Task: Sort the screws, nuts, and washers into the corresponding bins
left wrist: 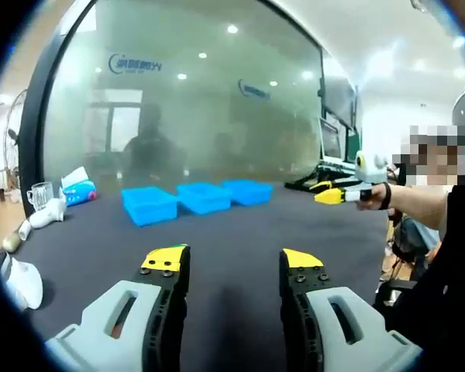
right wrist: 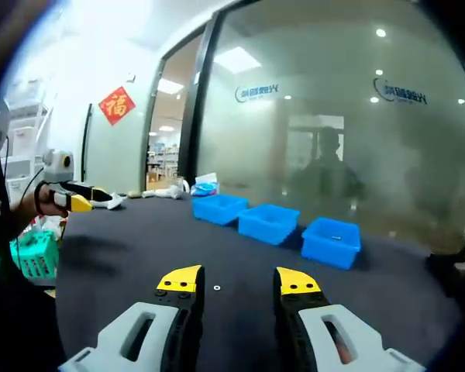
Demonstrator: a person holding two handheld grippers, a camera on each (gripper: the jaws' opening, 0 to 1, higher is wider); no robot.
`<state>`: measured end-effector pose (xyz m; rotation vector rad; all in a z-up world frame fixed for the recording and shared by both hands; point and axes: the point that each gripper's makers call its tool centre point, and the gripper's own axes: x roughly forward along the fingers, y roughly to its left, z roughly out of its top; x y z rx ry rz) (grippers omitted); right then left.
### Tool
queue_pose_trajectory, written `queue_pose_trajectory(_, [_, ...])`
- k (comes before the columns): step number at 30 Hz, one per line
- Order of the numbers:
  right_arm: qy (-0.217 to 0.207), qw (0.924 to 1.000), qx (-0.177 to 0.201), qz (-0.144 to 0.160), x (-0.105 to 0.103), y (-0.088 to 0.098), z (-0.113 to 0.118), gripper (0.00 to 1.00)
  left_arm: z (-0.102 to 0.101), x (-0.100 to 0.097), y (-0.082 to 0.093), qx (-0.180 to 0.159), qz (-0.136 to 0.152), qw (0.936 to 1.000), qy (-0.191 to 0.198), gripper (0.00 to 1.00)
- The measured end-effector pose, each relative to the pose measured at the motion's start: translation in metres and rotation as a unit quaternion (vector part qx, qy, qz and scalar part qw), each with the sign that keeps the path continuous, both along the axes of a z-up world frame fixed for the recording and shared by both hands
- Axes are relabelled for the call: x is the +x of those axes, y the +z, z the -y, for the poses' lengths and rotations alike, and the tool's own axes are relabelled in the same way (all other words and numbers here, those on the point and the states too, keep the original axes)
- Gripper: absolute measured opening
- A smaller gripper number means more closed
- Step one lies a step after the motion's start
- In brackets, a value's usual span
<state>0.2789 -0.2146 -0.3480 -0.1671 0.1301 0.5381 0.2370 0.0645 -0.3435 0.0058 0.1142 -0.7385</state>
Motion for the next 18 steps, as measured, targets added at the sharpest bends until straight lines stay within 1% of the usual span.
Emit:
queue_pose_trajectory(5, [0.014, 0.9998, -0.010, -0.010, -0.003, -0.003, -0.007, 0.32, -0.003, -0.001, 0.000, 0.005, 0.000, 1.0000, -0.002, 0.46])
queue_pose_trajectory(10, [0.038, 0.9987, -0.025, -0.023, -0.008, -0.006, -0.019, 0.32, -0.004, -0.002, -0.004, 0.006, -0.004, 1.0000, -0.004, 0.46])
queue_pose_trajectory(14, [0.068, 0.9954, -0.047, -0.048, -0.012, -0.013, -0.030, 0.32, -0.003, -0.004, -0.007, 0.009, -0.008, 0.9999, -0.008, 0.46])
queue_pose_trajectory(18, [0.093, 0.9912, -0.069, -0.064, -0.013, -0.015, -0.040, 0.32, -0.004, -0.005, -0.010, 0.012, -0.011, 0.9998, -0.012, 0.46])
